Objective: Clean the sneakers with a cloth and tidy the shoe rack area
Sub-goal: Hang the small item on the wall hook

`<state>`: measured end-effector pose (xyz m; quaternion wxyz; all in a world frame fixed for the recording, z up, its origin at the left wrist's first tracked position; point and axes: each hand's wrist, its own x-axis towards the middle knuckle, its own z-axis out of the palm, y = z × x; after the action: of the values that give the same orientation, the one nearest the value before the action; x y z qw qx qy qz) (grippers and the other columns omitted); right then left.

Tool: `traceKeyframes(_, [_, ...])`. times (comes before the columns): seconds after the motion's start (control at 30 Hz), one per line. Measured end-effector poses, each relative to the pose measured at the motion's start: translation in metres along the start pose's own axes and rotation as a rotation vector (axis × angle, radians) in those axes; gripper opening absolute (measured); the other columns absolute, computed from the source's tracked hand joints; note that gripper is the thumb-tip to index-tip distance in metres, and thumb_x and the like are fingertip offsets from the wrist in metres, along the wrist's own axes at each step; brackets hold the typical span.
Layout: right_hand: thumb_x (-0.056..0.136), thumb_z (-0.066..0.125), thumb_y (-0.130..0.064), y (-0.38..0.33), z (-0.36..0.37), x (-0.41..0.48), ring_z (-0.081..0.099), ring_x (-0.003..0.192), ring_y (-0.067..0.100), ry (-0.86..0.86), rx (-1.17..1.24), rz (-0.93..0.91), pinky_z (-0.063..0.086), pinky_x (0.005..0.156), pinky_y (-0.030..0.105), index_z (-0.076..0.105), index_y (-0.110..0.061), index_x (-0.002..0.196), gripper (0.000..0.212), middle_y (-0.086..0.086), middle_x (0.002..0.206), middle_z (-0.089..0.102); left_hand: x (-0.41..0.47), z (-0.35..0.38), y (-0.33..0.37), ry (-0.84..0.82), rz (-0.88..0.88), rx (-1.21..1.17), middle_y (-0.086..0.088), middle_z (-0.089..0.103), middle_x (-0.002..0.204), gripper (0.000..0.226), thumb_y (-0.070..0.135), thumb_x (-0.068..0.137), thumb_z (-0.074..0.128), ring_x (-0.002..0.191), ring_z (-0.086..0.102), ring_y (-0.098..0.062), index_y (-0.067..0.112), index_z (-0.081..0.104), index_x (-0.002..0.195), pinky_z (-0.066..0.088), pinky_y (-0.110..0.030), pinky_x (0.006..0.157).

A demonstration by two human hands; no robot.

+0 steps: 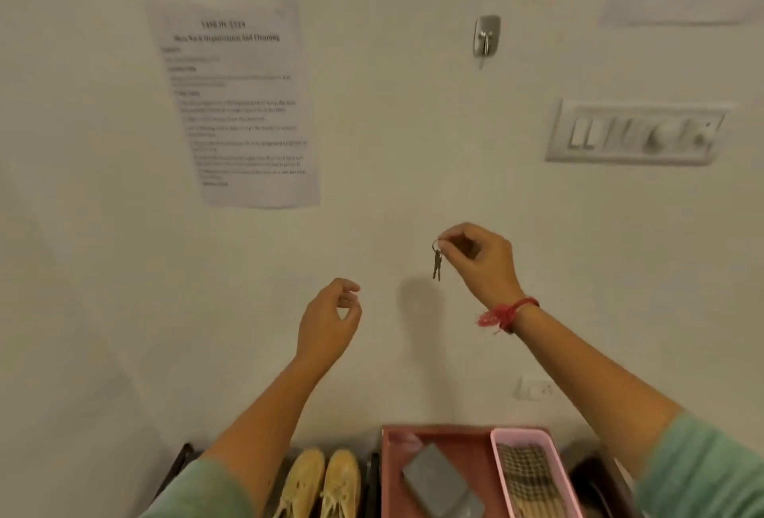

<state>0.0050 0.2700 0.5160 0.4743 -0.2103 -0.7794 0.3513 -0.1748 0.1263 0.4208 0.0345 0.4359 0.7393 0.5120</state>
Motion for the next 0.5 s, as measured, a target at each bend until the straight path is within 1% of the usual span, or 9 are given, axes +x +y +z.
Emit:
traceKeyframes(0.13, [0.081, 0.067, -0.01, -0.05, -0.019, 0.068, 0.064, 0.071, 0.008, 0.064, -0.006, -0.116, 0.053, 0.068, 0.021, 0.069, -0.012, 0.079, 0.003, -0.005, 0.075, 0.068, 0.039, -0.017, 0.026, 0.035, 0.093, 0.003, 0.014, 0.063, 0.097, 0.018, 0.014, 0.087, 0.058, 0.09, 0.059, 0.001, 0.028, 0.06, 0.1, 0.044, -0.019, 0.075])
traceKeyframes(0.2, [0.08, 0.067, -0.009, -0.066, -0.031, 0.1, 0.066, 0.072, 0.013, 0.103, 0.013, -0.142, 0.055, 0.068, 0.025, 0.069, -0.01, 0.08, 0.002, 0.0, 0.075, 0.069, 0.054, -0.023, 0.037, 0.035, 0.117, 0.009, 0.012, 0.062, 0.098, 0.017, 0.014, 0.088, 0.058, 0.09, 0.059, 0.0, 0.027, 0.06, 0.1, 0.043, -0.02, 0.074])
traceKeyframes(0.3, [0.079, 0.067, -0.005, -0.078, -0.051, 0.143, 0.067, 0.072, 0.018, 0.173, 0.093, -0.101, 0.057, 0.069, 0.029, 0.069, -0.006, 0.082, 0.004, 0.009, 0.076, 0.068, 0.068, -0.028, 0.047, 0.017, 0.139, 0.034, 0.01, 0.059, 0.106, 0.018, 0.017, 0.088, 0.058, 0.096, 0.058, -0.006, 0.026, 0.059, 0.104, 0.045, -0.025, 0.079])
traceKeyframes(0.37, [0.078, 0.068, -0.001, -0.082, -0.062, 0.167, 0.067, 0.067, 0.015, 0.216, 0.141, -0.052, 0.057, 0.069, 0.028, 0.068, -0.006, 0.081, 0.006, 0.009, 0.075, 0.067, 0.073, -0.031, 0.05, 0.036, 0.155, 0.054, 0.008, 0.055, 0.111, 0.021, 0.017, 0.089, 0.058, 0.102, 0.054, -0.008, 0.025, 0.058, 0.109, 0.045, -0.027, 0.084])
traceKeyframes(0.43, [0.077, 0.067, 0.004, -0.086, -0.07, 0.184, 0.065, 0.06, 0.01, 0.256, 0.166, -0.006, 0.056, 0.066, 0.025, 0.065, -0.008, 0.076, 0.012, 0.008, 0.074, 0.065, 0.077, -0.033, 0.053, 0.082, 0.162, 0.054, 0.006, 0.053, 0.115, 0.024, 0.018, 0.089, 0.059, 0.106, 0.051, -0.01, 0.025, 0.057, 0.112, 0.045, -0.03, 0.087])
traceKeyframes(0.5, [0.076, 0.067, 0.007, -0.089, -0.076, 0.198, 0.065, 0.058, 0.012, 0.28, 0.179, 0.018, 0.056, 0.064, 0.025, 0.061, -0.009, 0.072, 0.017, 0.009, 0.073, 0.064, 0.078, -0.035, 0.057, 0.104, 0.162, 0.052, 0.006, 0.05, 0.118, 0.026, 0.019, 0.088, 0.059, 0.109, 0.049, -0.011, 0.026, 0.056, 0.113, 0.046, -0.033, 0.088])
